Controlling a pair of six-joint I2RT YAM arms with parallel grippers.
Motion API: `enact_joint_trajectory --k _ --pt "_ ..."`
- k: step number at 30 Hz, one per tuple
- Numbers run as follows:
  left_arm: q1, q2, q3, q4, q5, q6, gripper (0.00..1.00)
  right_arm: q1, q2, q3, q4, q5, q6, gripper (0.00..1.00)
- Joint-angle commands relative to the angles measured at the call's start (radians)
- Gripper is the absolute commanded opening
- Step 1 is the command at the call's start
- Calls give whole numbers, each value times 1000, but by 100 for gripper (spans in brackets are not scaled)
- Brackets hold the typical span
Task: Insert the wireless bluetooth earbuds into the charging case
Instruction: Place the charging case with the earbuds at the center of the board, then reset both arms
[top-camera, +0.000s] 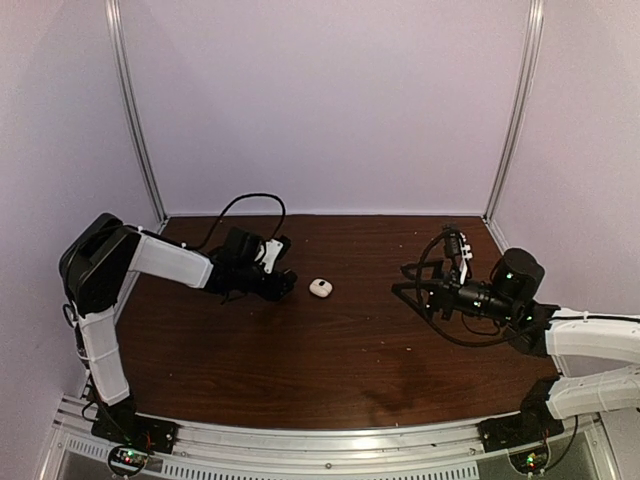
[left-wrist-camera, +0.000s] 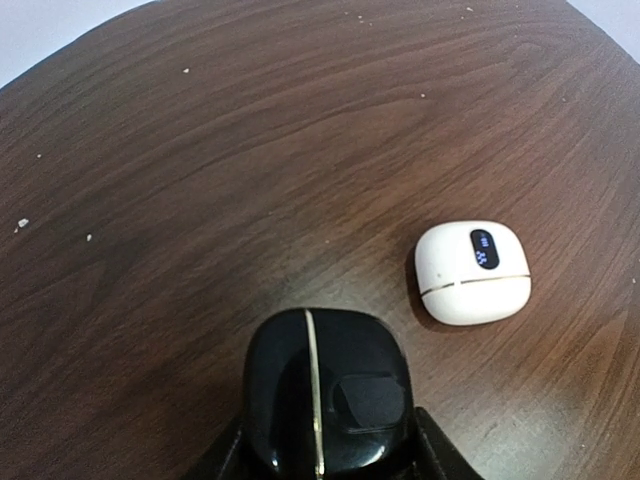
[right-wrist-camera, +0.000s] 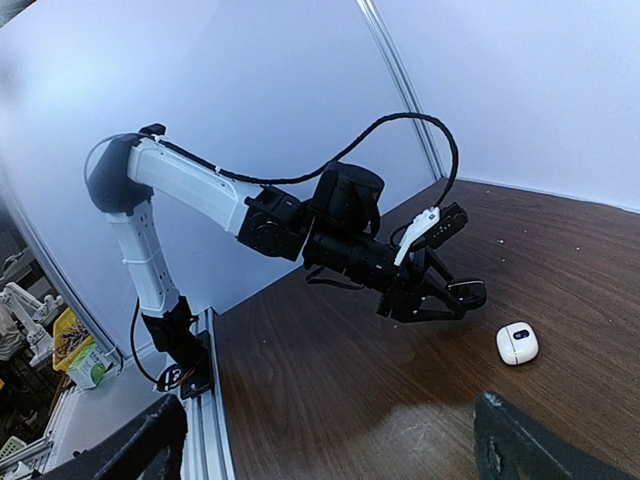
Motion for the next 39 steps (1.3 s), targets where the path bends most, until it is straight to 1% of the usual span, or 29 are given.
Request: enact_joint_trajectory --k 1,9,11,13,18,24,27,28,35,39 --pt "6 26 33 -10 -20 -12 22 -11 8 6 -31 47 3 100" --pt "6 70 51 -30 -18 -16 26 -13 7 11 -57 103 17 100" --pt "7 78 56 -42 -18 -19 29 -15 7 15 -70 110 20 100" --pt "6 80 56 -47 -19 -20 34 -14 9 24 -94 123 23 100" --pt "6 72 74 -90 -15 -21 50 -18 30 75 -210 189 33 100" --pt "6 11 84 -125 -20 -19 75 -23 62 144 -326 263 39 100" --pt "6 -26 103 -144 -13 -16 93 -30 65 162 -341 263 34 100" --pt "6 -40 111 -145 -11 -15 97 -30 65 166 -342 263 31 100" --pt "6 -163 186 -222 -29 -20 98 -72 69 244 -410 294 -6 100" --pt "6 -265 199 -215 -77 -31 98 -131 72 288 -410 304 -3 100"
